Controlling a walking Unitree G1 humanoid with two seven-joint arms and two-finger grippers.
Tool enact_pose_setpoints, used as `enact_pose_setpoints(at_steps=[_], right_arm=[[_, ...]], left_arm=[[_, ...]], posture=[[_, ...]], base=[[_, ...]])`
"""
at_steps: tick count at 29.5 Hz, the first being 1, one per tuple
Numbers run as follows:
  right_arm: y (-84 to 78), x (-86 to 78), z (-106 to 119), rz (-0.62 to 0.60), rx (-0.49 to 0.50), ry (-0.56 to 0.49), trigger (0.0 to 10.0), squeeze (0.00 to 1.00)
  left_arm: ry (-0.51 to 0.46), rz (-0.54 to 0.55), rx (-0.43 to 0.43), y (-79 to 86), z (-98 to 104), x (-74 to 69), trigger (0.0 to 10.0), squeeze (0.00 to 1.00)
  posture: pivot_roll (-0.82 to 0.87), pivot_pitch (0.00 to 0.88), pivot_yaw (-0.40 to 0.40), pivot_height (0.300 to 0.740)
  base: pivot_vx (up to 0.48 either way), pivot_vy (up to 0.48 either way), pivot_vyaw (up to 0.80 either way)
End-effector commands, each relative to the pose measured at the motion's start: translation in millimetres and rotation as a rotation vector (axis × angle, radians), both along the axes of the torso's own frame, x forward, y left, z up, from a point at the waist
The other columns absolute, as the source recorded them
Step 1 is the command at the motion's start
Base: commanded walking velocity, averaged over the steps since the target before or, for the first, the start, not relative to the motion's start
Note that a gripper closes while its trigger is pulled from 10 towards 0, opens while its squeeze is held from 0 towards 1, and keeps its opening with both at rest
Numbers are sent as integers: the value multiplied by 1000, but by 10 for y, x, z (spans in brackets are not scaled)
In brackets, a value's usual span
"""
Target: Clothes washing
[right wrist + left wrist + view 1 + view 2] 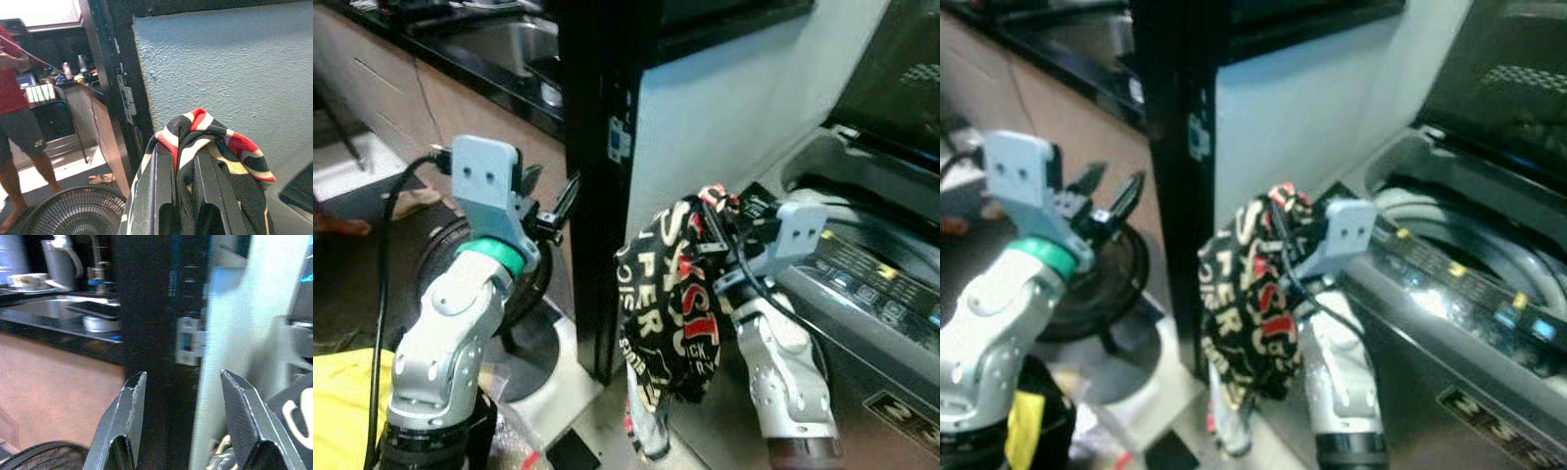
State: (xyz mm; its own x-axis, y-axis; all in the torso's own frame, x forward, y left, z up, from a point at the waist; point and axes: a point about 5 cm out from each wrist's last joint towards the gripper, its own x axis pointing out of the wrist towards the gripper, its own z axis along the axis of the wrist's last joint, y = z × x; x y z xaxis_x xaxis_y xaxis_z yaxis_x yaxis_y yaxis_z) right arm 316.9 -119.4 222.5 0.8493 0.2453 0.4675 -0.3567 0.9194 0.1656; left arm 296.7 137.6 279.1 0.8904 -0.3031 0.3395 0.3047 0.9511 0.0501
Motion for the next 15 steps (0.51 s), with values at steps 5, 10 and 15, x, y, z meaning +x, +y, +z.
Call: enact_pose_setpoints(at_steps=[5, 10, 15], right_arm=[[-8, 5, 38, -1, 25, -15, 10000, 0], [-8, 4, 39, -2, 22, -16, 10000, 0], [-12, 3, 39, -4, 20, -16, 10000, 0]], left_arm=[[4, -9, 3, -15, -5, -13, 10000, 0], [6, -10, 3, -17, -8, -12, 10000, 0], [8, -12, 2, -21, -12, -11, 10000, 0]], posture=[[76, 0, 14, 740], [71, 0, 14, 740], [71, 0, 14, 740]], base=[[0, 0, -800], [0, 0, -800], [0, 0, -800]])
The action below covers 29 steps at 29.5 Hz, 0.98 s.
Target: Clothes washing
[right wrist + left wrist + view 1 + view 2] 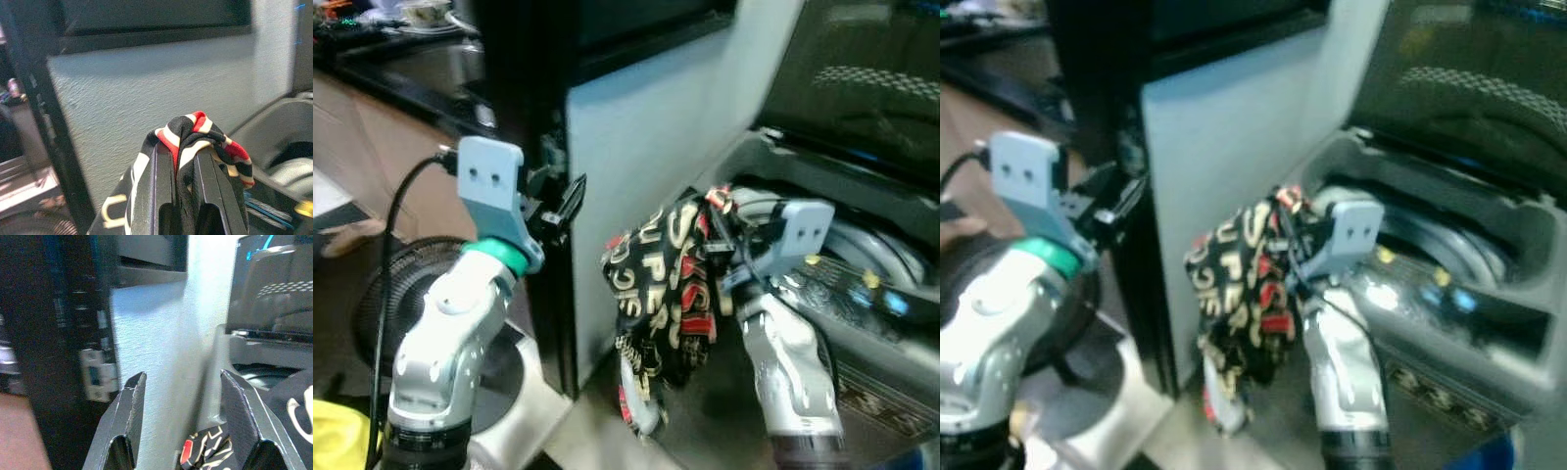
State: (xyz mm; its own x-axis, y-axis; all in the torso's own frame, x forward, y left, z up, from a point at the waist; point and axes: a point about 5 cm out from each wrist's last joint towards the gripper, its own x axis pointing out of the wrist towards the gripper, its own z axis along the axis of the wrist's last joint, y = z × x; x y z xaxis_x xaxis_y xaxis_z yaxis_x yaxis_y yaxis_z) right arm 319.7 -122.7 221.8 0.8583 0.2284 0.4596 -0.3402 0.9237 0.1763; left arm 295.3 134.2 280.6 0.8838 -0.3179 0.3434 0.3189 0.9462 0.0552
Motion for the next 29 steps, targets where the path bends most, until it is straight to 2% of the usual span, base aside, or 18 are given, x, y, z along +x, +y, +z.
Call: enact_pose_setpoints(at_steps=[1, 29], right_arm=[[21, -25, 47, 11, 12, -28, 10000, 0], [32, -7, 58, 14, 10, -32, 10000, 0]], left_arm=[[14, 3, -2, 12, -28, 3, 10000, 0], [18, -2, 3, 8, -33, 10, 10000, 0]], posture=[[71, 0, 14, 740], [72, 0, 14, 740]], base=[[0, 0, -800], [0, 0, -800]])
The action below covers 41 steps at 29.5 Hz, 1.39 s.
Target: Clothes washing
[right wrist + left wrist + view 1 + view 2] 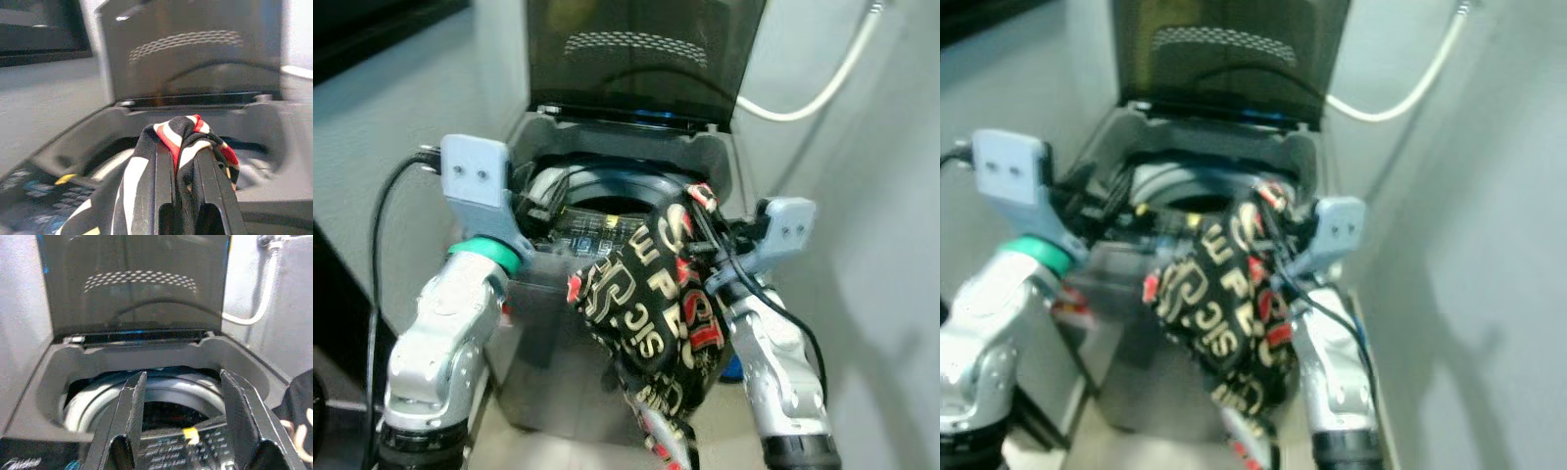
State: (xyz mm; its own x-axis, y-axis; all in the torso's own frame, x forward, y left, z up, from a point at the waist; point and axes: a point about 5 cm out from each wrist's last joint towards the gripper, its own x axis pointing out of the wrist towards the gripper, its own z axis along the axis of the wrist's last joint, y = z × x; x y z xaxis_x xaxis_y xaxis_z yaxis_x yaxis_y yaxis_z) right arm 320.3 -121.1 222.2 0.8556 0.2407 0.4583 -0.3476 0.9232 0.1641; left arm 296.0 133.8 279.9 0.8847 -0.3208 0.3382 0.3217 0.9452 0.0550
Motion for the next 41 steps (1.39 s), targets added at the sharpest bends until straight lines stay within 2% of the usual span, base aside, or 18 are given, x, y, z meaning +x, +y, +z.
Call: enact_pose_setpoints(at_steps=[1, 24, 28, 36, 39, 41], right_arm=[[14, -12, 55, 5, 25, -30, 10000, 0], [-6, -17, 72, -10, 42, -39, 10000, 0], [34, -39, 87, 18, 30, -56, 10000, 0], [94, -67, 109, 64, 31, -77, 10000, 0], [185, -120, 134, 156, 16, -99, 10000, 0], [185, -120, 134, 156, 16, -99, 10000, 0]], left_arm=[[13, 1, 1, 13, -26, 4, 10000, 0], [-9, 13, 0, 26, -7, 4, 10000, 0], [-51, 38, 29, 40, 30, 4, 10000, 0], [-54, 50, 40, 39, 32, 0, 10000, 0], [-86, 65, 54, 18, 65, -15, 10000, 0], [-86, 65, 54, 18, 65, -15, 10000, 0]], posture=[[72, 0, 14, 740], [73, 0, 16, 740], [74, 0, 14, 740], [76, 0, 12, 740], [77, 0, 11, 740], [77, 0, 11, 740]], base=[[0, 0, -800], [0, 0, -782], [343, 0, 0], [398, 0, 0], [270, 0, 0], [262, 0, 0]])
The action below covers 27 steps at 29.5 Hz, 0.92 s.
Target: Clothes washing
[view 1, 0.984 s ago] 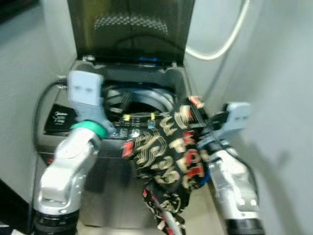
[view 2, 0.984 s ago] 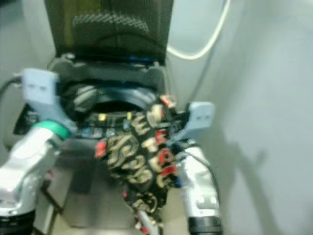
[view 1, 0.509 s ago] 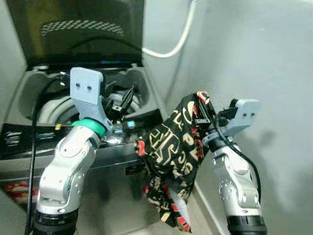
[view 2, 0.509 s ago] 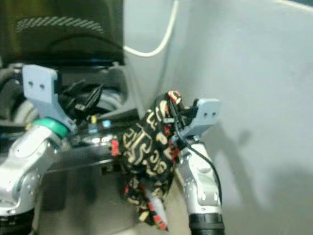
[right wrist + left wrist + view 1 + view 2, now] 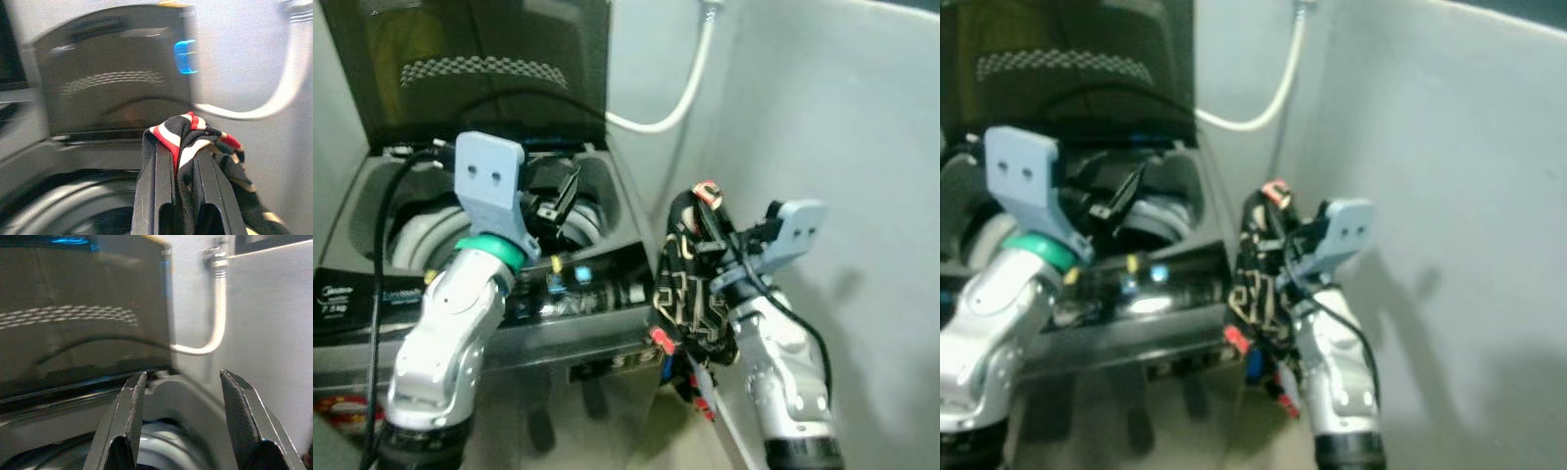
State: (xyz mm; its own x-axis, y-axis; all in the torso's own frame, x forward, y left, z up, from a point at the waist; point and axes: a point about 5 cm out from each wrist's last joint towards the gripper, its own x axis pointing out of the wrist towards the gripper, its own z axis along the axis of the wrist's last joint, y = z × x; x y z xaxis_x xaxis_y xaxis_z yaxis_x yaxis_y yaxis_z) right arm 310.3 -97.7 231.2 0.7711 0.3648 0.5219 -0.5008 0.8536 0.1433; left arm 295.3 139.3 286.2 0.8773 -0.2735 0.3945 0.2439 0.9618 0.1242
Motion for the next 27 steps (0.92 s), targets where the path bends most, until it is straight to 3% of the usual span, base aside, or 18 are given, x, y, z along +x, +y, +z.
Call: enact_pose_setpoints(at_steps=[1, 9, 27], right_arm=[[-38, -27, 48, 9, 5, -28, 10000, 0], [16, -52, 58, 57, -15, -40, 10000, 0], [33, -72, 117, 97, -14, -63, 10000, 0]], left_arm=[[-10, -8, 7, -40, 5, -8, 10000, 0], [-22, -20, 3, -76, 9, -28, 10000, 0], [-103, -18, 21, -84, 116, -47, 10000, 0]], posture=[[77, 0, 11, 740], [77, 0, 10, 740], [80, 0, 9, 740]], base=[[262, 0, 0], [0, 0, 359], [0, 0, 0]])
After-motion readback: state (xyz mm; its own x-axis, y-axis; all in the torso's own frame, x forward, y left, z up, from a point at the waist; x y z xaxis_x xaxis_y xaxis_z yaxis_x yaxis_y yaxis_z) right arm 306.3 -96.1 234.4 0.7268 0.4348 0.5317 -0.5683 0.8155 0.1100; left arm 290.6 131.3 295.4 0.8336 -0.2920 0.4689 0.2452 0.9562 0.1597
